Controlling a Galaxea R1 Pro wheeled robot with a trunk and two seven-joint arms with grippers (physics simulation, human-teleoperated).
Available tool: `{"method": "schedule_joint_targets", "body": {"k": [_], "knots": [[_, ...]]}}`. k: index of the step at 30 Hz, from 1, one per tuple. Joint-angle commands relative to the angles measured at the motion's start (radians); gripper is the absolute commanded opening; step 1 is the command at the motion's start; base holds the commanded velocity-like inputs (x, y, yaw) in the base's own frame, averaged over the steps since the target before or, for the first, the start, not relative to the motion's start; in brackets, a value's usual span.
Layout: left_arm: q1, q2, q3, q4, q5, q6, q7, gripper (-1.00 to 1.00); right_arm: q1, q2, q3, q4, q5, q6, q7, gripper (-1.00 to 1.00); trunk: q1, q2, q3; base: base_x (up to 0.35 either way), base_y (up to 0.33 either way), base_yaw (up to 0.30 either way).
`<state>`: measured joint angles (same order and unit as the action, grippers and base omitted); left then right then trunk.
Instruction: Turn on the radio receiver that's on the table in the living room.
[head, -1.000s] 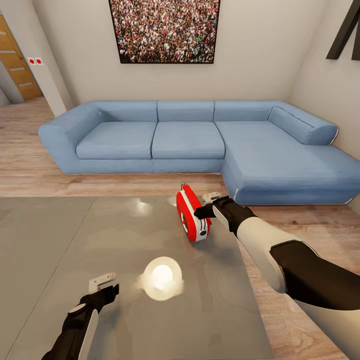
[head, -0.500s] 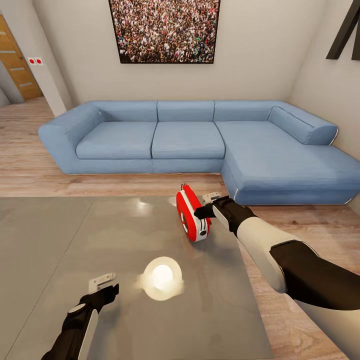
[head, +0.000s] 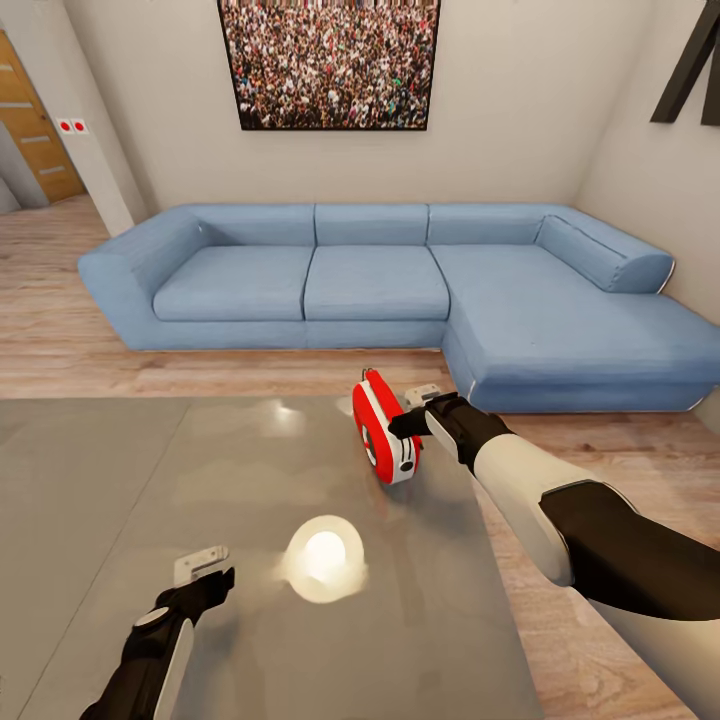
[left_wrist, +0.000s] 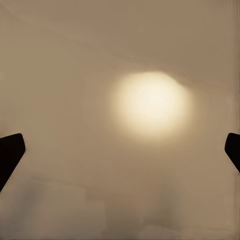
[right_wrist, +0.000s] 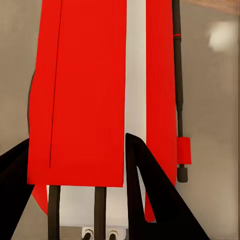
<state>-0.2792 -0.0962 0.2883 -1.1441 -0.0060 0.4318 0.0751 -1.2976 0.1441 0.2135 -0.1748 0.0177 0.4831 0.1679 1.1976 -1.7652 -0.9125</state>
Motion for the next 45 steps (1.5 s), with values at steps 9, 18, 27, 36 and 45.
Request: {"method": "schedule_joint_targets", "body": {"k": [9, 18, 27, 36, 45], "knots": [[0.000, 0.003, -0.004, 0.026, 0.000, -0.003, 0.001, 1.00, 0.000, 0.000, -0.002, -0.001, -0.002, 0.000, -0.001, -1.00, -0.035, 0.063, 0.028, 0.000, 0.000, 0.000], [0.000, 0.004, 0.001, 0.027, -0.001, -0.004, 0.003, 1.00, 0.000, 0.000, -0.002, -0.003, -0.001, 0.007, 0.004, -1.00, -0.069, 0.126, 0.057, 0.000, 0.000, 0.000], [0.000, 0.006, 0.003, 0.015, 0.001, -0.004, 0.005, 1.00, 0.000, 0.000, -0.002, -0.003, -0.001, 0.006, 0.003, -1.00, -0.104, 0.189, 0.085, 0.000, 0.000, 0.000], [0.000, 0.006, 0.003, -0.019, 0.003, -0.003, -0.001, 1.00, 0.000, 0.001, -0.002, -0.003, -0.004, 0.002, 0.002, -1.00, -0.138, 0.252, 0.113, 0.000, 0.000, 0.000], [0.000, 0.007, 0.005, -0.022, 0.001, -0.002, -0.001, 1.00, 0.000, 0.000, -0.002, -0.003, -0.005, 0.000, 0.005, -1.00, -0.173, 0.315, 0.141, 0.000, 0.000, 0.000]]}}
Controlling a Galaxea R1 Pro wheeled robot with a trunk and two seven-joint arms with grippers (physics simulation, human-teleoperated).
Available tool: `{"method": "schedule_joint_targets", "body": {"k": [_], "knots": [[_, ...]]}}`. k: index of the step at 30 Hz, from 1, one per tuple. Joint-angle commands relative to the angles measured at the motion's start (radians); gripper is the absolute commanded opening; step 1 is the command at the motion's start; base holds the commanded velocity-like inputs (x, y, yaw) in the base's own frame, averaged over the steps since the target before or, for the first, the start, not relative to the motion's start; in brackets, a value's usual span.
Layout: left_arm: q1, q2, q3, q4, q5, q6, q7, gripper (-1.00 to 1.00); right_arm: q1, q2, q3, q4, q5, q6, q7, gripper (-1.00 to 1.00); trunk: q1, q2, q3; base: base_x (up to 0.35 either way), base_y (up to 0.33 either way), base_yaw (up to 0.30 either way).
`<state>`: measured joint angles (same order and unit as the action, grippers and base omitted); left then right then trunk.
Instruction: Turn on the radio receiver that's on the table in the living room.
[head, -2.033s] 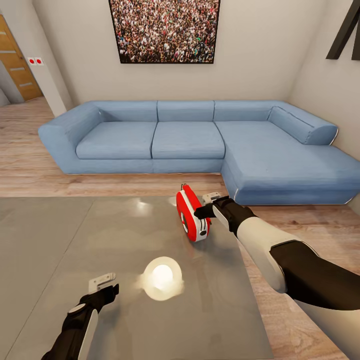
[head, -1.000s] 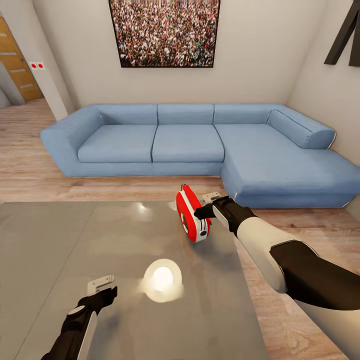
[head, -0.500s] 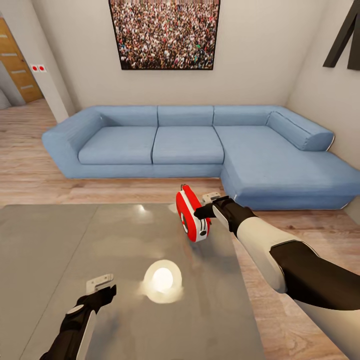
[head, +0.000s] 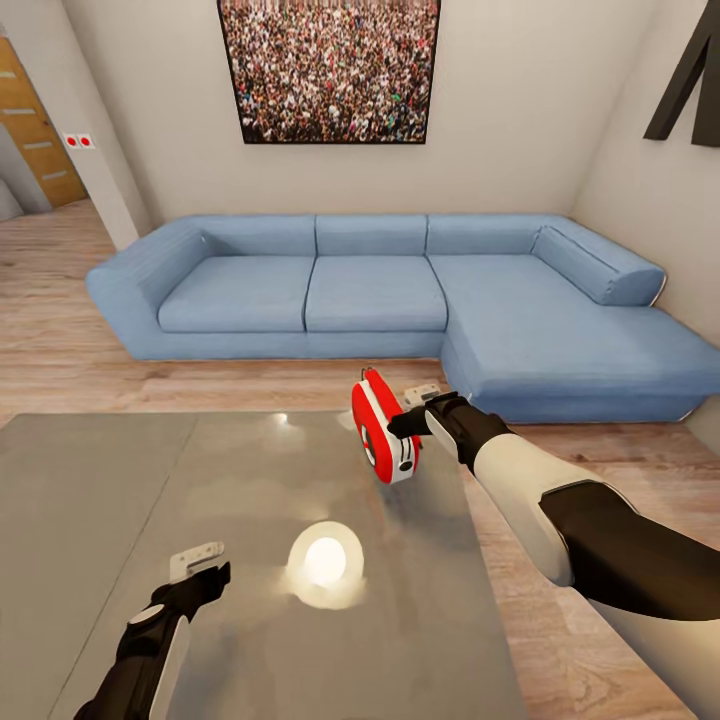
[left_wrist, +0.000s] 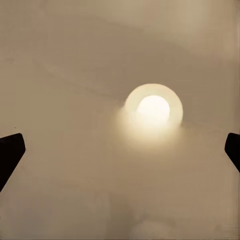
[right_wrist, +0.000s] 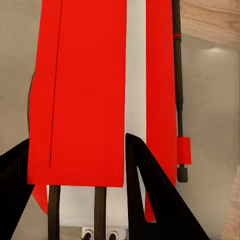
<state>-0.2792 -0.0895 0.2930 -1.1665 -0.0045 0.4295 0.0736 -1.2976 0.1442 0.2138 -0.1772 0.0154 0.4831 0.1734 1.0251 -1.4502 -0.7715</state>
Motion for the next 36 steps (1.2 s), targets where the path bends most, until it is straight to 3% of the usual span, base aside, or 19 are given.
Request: {"method": "schedule_joint_targets", "body": {"k": [1, 36], "knots": [[0.000, 0.000, 0.000, 0.000, 0.000, 0.000, 0.000, 1.00, 0.000, 0.000, -0.002, 0.000, -0.003, 0.000, 0.001, -1.00, -0.004, 0.007, 0.003, 0.000, 0.000, 0.000], [0.000, -0.001, -0.007, 0.008, -0.002, 0.000, 0.005, 1.00, 0.000, 0.000, -0.002, 0.001, -0.007, 0.001, 0.009, -1.00, -0.138, 0.252, 0.113, 0.000, 0.000, 0.000]]}}
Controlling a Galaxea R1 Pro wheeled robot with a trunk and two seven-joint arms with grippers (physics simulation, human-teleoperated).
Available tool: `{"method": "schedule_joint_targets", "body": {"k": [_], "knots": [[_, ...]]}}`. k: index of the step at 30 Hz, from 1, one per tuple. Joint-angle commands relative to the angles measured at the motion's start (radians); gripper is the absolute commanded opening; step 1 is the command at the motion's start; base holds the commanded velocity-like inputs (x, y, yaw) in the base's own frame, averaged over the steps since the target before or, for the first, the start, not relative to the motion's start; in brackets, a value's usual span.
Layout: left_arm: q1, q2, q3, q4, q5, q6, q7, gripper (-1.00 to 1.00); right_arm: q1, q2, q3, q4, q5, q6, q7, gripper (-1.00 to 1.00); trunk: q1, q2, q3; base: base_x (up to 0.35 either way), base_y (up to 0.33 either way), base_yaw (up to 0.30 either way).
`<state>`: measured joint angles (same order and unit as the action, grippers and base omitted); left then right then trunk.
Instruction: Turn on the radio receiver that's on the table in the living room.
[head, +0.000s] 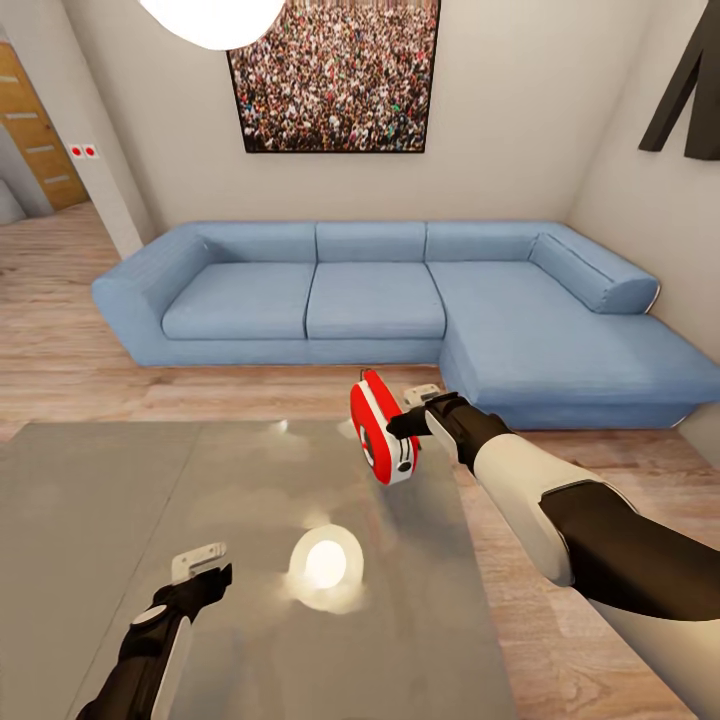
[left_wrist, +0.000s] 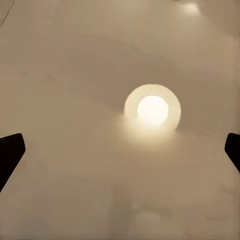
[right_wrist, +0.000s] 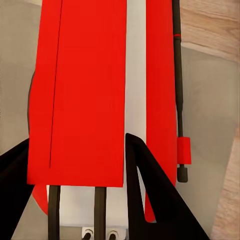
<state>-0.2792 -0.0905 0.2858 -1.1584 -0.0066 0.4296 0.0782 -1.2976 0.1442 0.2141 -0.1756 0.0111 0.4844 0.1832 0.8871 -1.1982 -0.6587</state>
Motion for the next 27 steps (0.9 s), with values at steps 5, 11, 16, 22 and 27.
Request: {"method": "schedule_joint_targets", "body": {"k": [5, 11, 16, 22, 27], "knots": [[0.000, 0.000, 0.002, 0.000, 0.000, 0.000, 0.000, 1.00, 0.000, 0.000, -0.002, -0.001, -0.002, 0.005, 0.001, -1.00, -0.019, 0.035, 0.016, 0.000, 0.000, 0.000], [0.000, 0.000, 0.006, -0.001, 0.008, -0.001, -0.004, 1.00, 0.000, 0.000, -0.002, -0.001, 0.003, 0.011, 0.037, -1.00, -0.019, 0.035, 0.016, 0.000, 0.000, 0.000], [0.000, -0.002, 0.006, -0.005, 0.009, -0.002, -0.002, 1.00, 0.000, 0.000, -0.002, -0.001, 0.004, 0.011, 0.040, -1.00, -0.019, 0.035, 0.016, 0.000, 0.000, 0.000], [0.000, -0.003, 0.007, -0.006, 0.008, -0.003, -0.001, 1.00, 0.000, 0.000, -0.002, -0.001, 0.004, 0.011, 0.040, -1.00, -0.019, 0.035, 0.016, -0.132, 0.000, 0.000], [0.000, -0.003, 0.006, -0.006, 0.008, -0.003, -0.001, 1.00, 0.000, 0.000, -0.001, -0.001, 0.003, 0.011, 0.041, -1.00, -0.019, 0.035, 0.016, -0.320, 0.000, 0.000]]}}
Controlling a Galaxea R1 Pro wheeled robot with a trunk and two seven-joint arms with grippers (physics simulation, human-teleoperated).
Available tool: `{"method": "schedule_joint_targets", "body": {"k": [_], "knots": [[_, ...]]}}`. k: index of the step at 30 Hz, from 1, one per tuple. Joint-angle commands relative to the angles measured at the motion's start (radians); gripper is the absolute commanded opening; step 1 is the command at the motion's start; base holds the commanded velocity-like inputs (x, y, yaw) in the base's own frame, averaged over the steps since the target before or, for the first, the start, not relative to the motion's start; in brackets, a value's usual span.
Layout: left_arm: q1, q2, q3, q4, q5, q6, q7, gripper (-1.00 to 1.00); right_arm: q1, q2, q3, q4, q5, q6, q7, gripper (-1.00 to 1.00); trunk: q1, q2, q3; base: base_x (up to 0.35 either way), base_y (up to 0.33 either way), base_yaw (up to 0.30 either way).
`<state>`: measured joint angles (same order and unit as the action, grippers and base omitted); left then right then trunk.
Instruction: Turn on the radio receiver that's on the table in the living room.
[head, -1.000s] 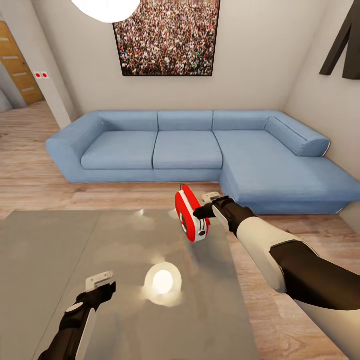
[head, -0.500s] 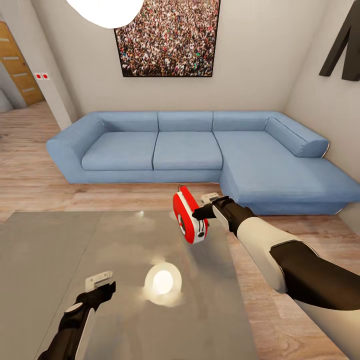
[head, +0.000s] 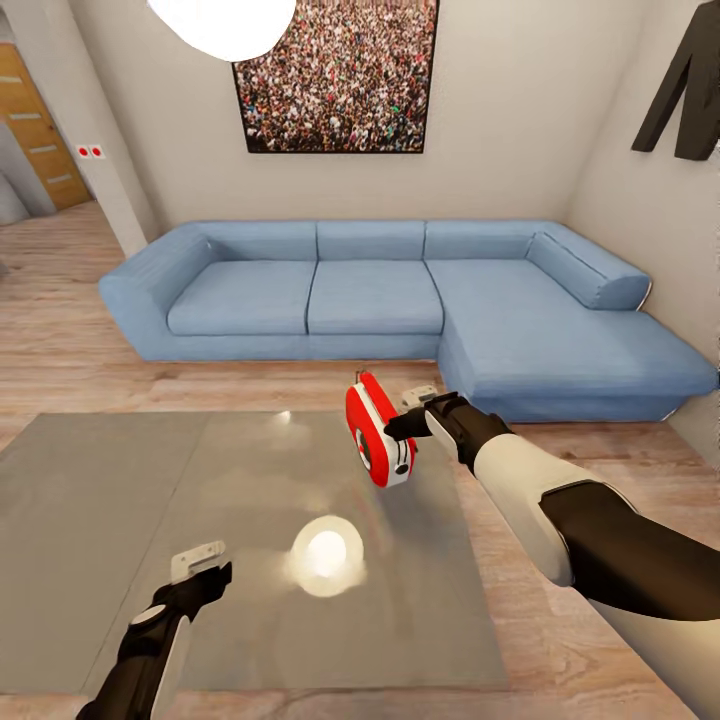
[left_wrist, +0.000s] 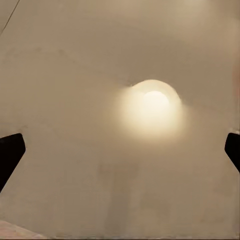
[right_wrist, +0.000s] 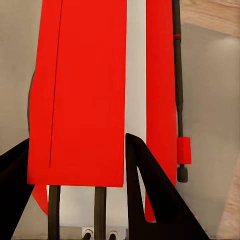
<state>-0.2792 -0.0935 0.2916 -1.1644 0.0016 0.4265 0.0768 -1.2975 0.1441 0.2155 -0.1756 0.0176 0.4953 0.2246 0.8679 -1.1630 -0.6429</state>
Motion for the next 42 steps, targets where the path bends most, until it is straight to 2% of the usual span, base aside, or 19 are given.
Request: {"method": "schedule_joint_targets", "body": {"k": [1, 15, 19, 22, 23, 24, 25, 26, 27, 29, 30, 31, 32, 34, 37, 42], "knots": [[0.000, 0.000, 0.000, 0.000, 0.000, 0.000, 0.000, 1.00, 0.000, 0.000, -0.003, -0.001, -0.004, 0.000, -0.001, -1.00, 0.000, 0.000, 0.000, -0.332, 0.000, 0.000], [0.000, -0.002, -0.004, 0.000, -0.003, 0.000, 0.001, 1.00, 0.000, 0.002, -0.002, 0.001, -0.006, 0.000, 0.002, -1.00, 0.000, 0.000, 0.000, -0.325, 0.000, 0.000], [0.000, -0.003, -0.005, 0.000, -0.003, 0.000, 0.000, 1.00, 0.000, 0.001, -0.002, 0.001, -0.006, 0.000, 0.055, -1.00, 0.000, 0.000, 0.000, -0.072, 0.000, 0.000], [0.000, -0.003, -0.005, 0.000, -0.003, 0.000, 0.000, 1.00, 0.000, 0.000, -0.001, 0.001, -0.004, 0.001, 0.142, -1.00, 0.000, 0.000, 0.000, -0.014, 0.000, 0.000], [0.000, -0.003, -0.005, 0.000, -0.003, 0.000, 0.000, 1.00, 0.000, -0.002, 0.000, 0.001, 0.000, 0.001, 0.192, -1.00, 0.000, 0.000, 0.000, -0.006, 0.000, 0.000], [0.000, -0.003, -0.005, 0.000, -0.002, 0.001, -0.002, 1.00, 0.000, -0.012, 0.001, 0.001, 0.013, 0.002, 0.286, -1.00, 0.000, 0.000, 0.000, -0.003, 0.000, 0.000], [0.000, -0.002, -0.005, 0.000, -0.002, 0.001, -0.004, 1.00, 0.000, -0.023, 0.002, 0.000, 0.028, 0.005, 0.347, -1.00, 0.000, 0.000, 0.000, -0.002, 0.000, 0.000], [0.000, -0.001, -0.004, 0.001, -0.001, 0.001, -0.005, 1.00, 0.000, -0.034, 0.003, 0.000, 0.046, 0.012, 0.408, -1.00, 0.000, 0.000, 0.000, -0.001, 0.000, 0.000], [0.000, 0.001, -0.004, 0.001, 0.000, 0.001, -0.007, 1.00, 0.000, -0.054, 0.004, -0.001, 0.075, 0.032, 0.499, -1.00, 0.000, 0.000, 0.000, 0.000, 0.000, 0.000], [0.000, 0.001, -0.004, 0.001, 0.000, 0.002, -0.008, 1.00, 0.000, -0.084, 0.005, -0.003, 0.114, 0.060, 0.620, -1.00, 0.000, 0.000, 0.000, 0.000, 0.000, 0.000], [0.000, 0.001, -0.006, 0.000, 0.000, 0.002, -0.009, 1.00, 0.000, -0.099, 0.005, -0.004, 0.131, 0.068, 0.676, -1.00, 0.000, 0.000, 0.000, 0.000, 0.000, 0.000], [0.000, 0.001, -0.007, 0.000, 0.001, 0.002, -0.009, 1.00, 0.000, -0.105, 0.005, -0.005, 0.140, 0.070, 0.702, -1.00, 0.000, 0.000, 0.000, 0.000, 0.000, 0.000], [0.000, 0.000, -0.009, -0.004, 0.001, 0.006, -0.009, 1.00, 0.000, -0.144, 0.005, -0.008, 0.180, 0.076, 0.802, -1.00, 0.000, 0.000, 0.000, 0.000, 0.000, 0.000], [0.000, -0.002, -0.010, -0.020, 0.001, 0.009, -0.009, 1.00, 0.000, -0.162, 0.003, -0.010, 0.193, 0.075, 0.830, -1.00, 0.000, 0.000, 0.000, 0.000, 0.000, 0.000], [0.000, -0.010, -0.023, -0.101, 0.004, 0.016, -0.011, 1.00, 0.000, -0.185, 0.003, -0.015, 0.203, 0.071, 0.853, -1.00, 0.000, 0.000, 0.000, 0.000, 0.000, 0.000], [0.000, -0.039, -0.093, -0.238, 0.007, 0.099, -0.013, 1.00, 0.000, -0.191, 0.002, -0.017, 0.205, 0.069, 0.851, -1.00, 0.000, 0.000, 0.000, 0.000, 0.000, 0.000]]}}
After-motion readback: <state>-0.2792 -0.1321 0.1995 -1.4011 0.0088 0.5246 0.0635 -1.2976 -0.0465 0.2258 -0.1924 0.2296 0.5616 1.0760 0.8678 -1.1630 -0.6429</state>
